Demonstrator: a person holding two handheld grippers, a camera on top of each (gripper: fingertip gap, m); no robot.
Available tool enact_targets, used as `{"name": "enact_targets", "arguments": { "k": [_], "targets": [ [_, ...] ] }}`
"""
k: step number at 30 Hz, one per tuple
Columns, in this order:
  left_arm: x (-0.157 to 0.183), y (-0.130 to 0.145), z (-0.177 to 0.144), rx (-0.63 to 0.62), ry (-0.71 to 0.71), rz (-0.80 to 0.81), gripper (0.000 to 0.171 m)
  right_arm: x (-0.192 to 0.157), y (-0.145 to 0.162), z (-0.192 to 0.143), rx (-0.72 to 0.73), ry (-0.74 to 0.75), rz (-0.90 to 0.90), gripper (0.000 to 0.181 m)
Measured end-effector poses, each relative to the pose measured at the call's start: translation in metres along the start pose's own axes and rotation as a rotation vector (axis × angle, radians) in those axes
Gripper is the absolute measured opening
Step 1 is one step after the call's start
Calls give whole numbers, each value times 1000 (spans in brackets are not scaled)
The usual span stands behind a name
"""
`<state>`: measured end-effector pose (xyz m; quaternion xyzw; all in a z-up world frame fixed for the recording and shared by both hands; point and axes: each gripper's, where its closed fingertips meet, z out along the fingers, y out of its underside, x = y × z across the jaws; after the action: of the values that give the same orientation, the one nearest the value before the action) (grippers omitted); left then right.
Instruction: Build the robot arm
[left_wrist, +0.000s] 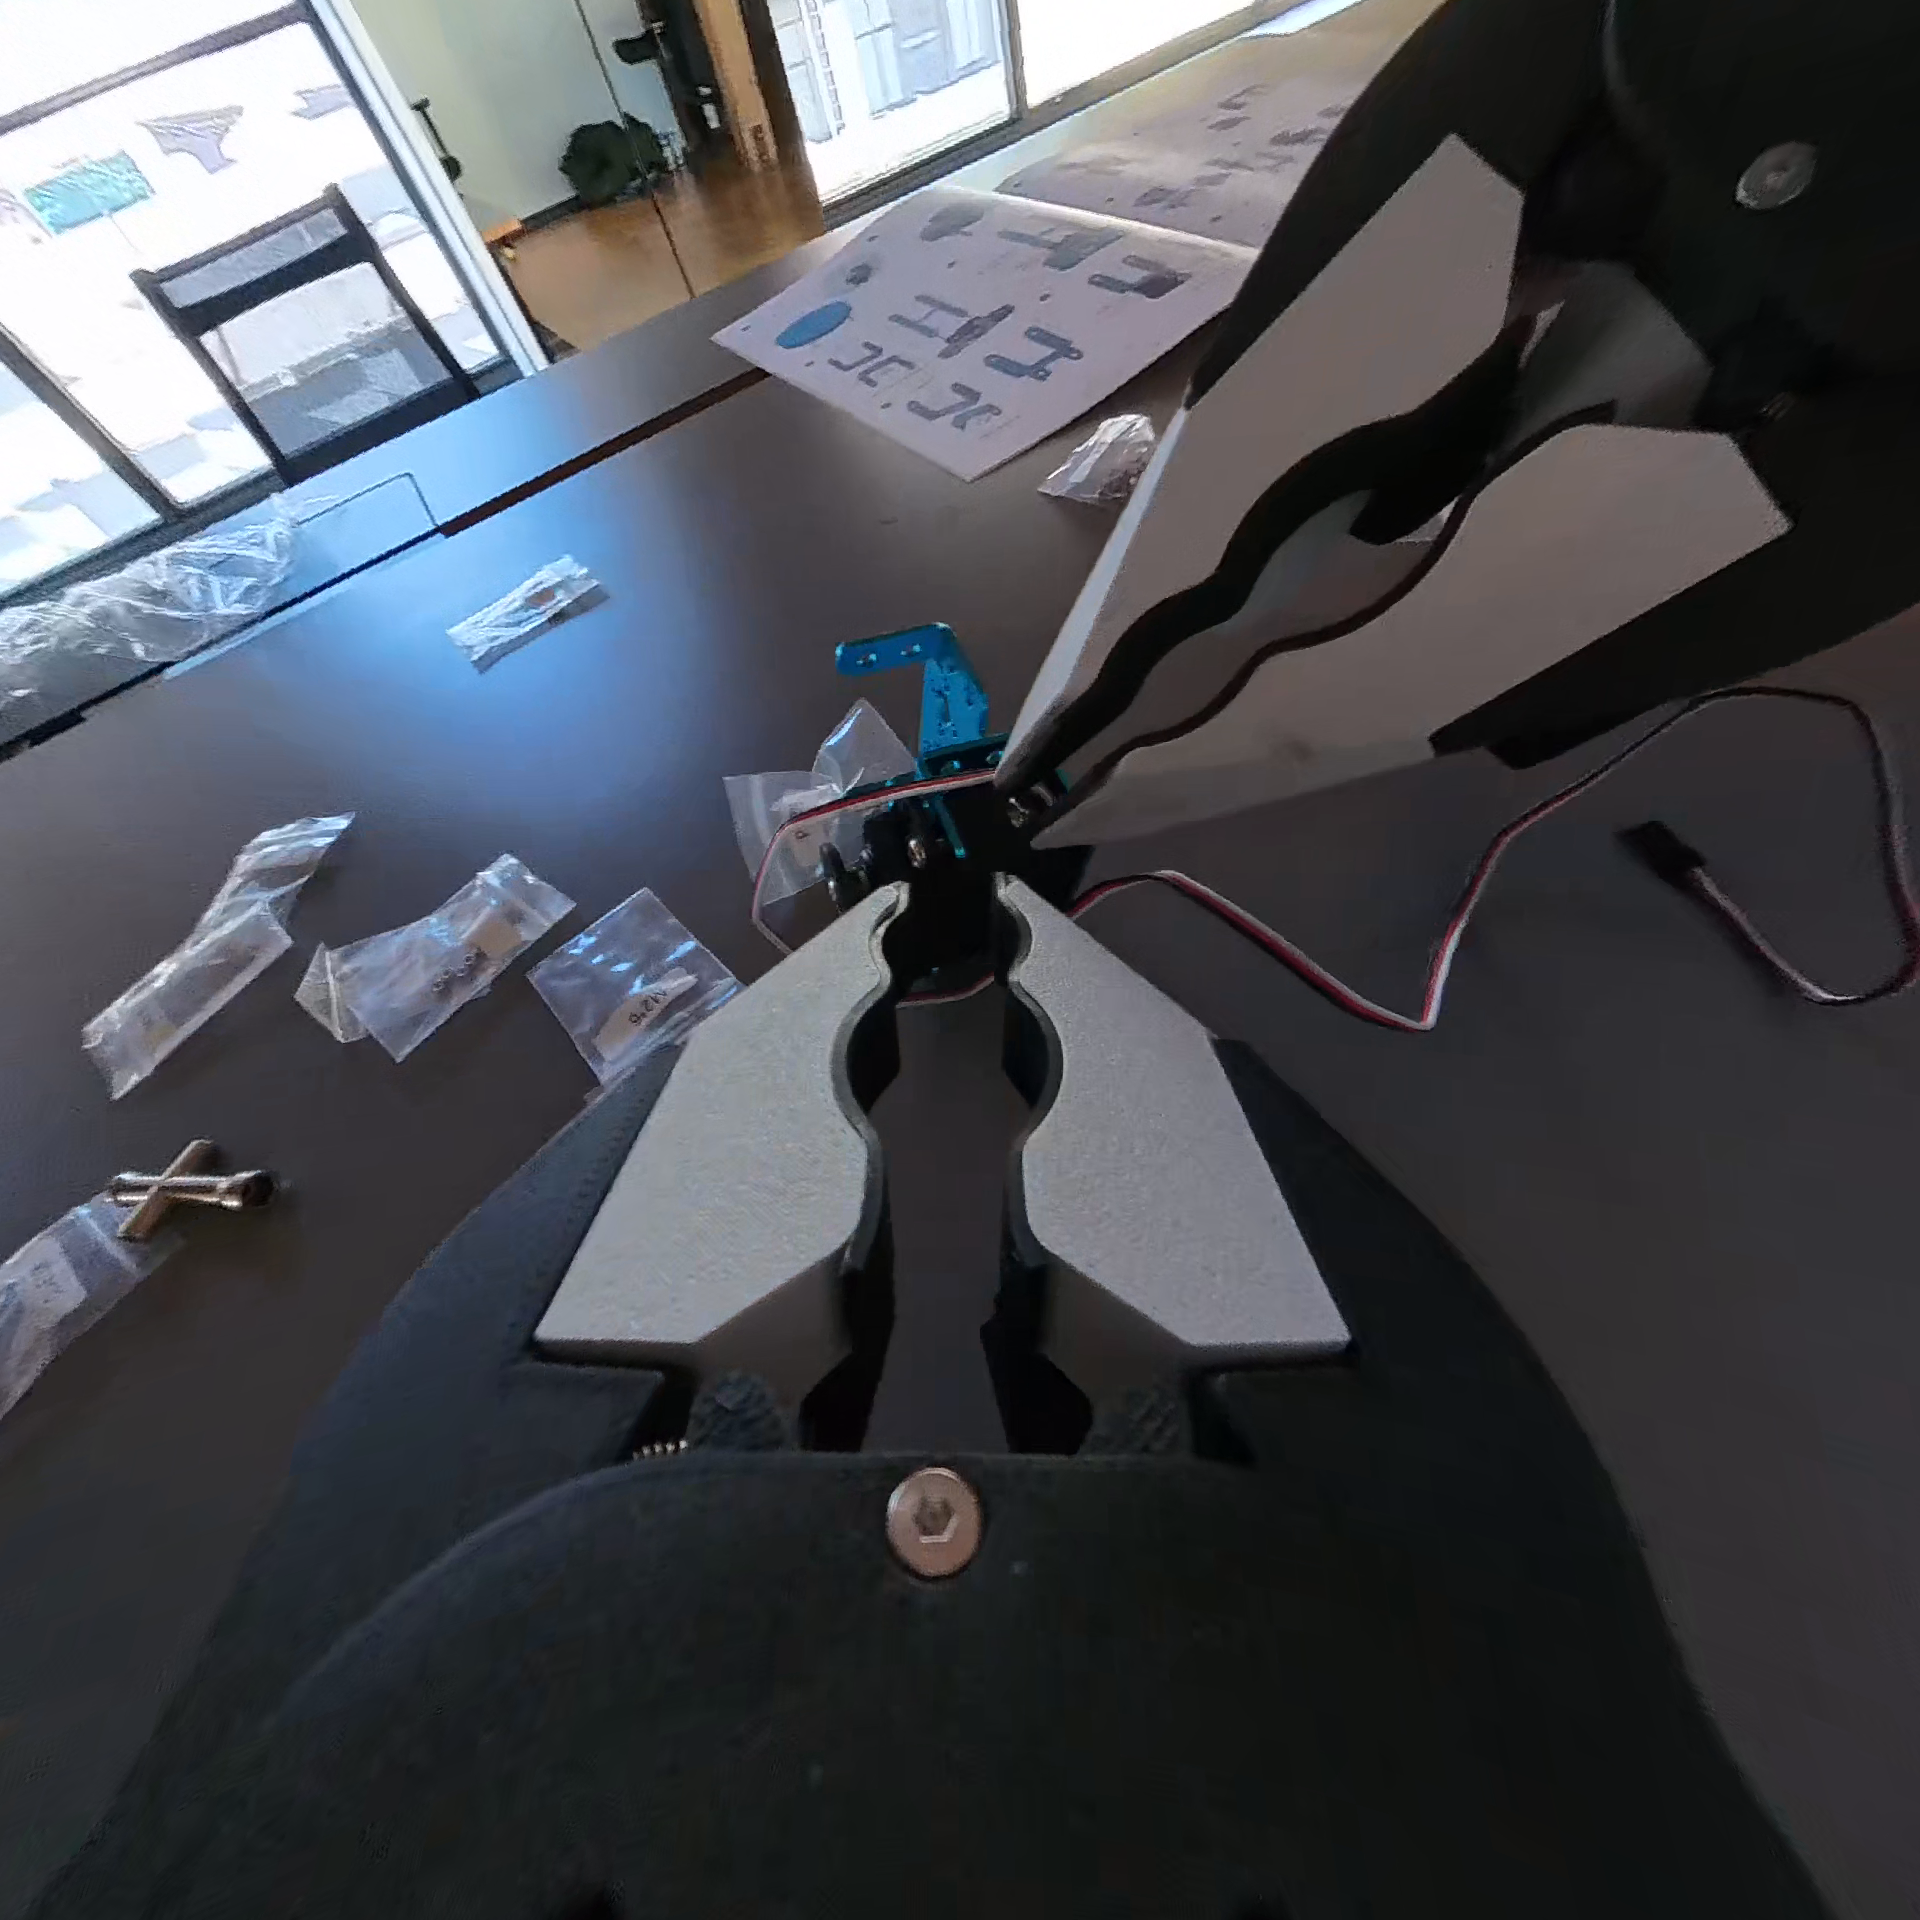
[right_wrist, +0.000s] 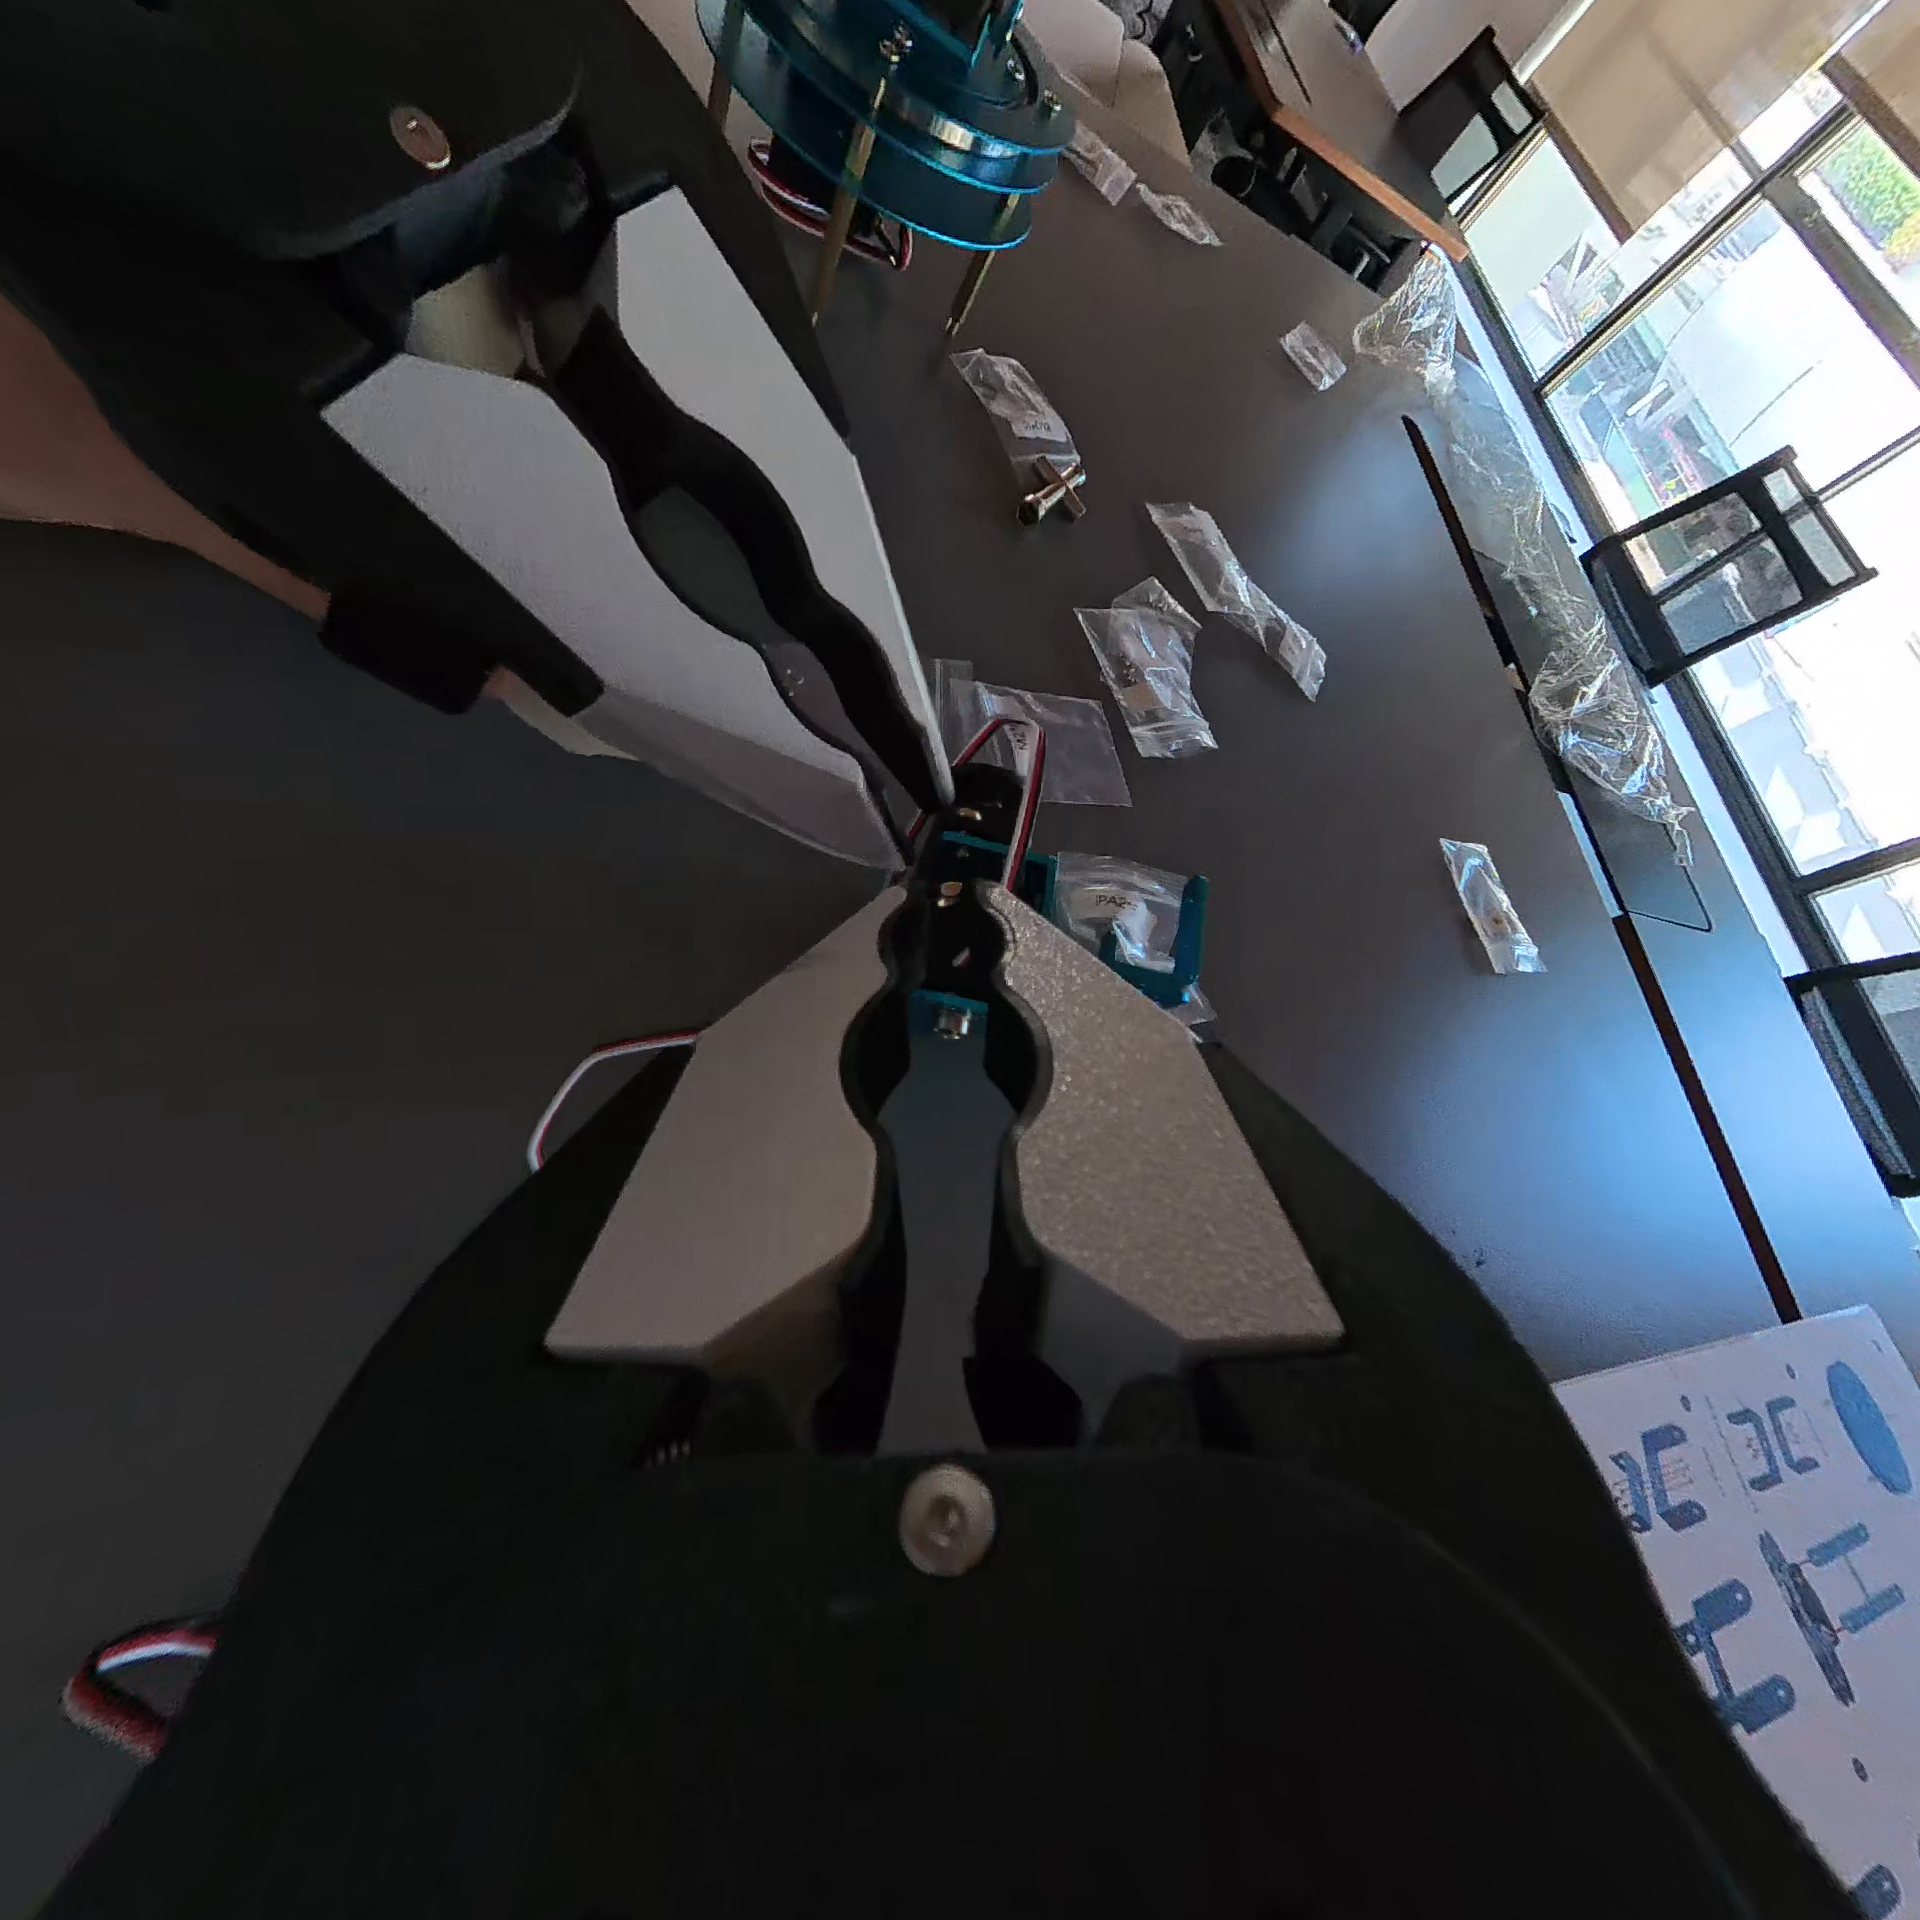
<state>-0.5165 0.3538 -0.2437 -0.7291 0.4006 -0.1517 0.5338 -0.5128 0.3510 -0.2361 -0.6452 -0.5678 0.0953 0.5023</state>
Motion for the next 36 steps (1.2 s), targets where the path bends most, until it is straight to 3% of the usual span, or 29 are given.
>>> {"name": "enact_targets", "arguments": {
  "k": [36],
  "targets": [
    [-4,-8,7,-22,-148,120,13,7,3,4,-6,-46,13,6]
  ]
}}
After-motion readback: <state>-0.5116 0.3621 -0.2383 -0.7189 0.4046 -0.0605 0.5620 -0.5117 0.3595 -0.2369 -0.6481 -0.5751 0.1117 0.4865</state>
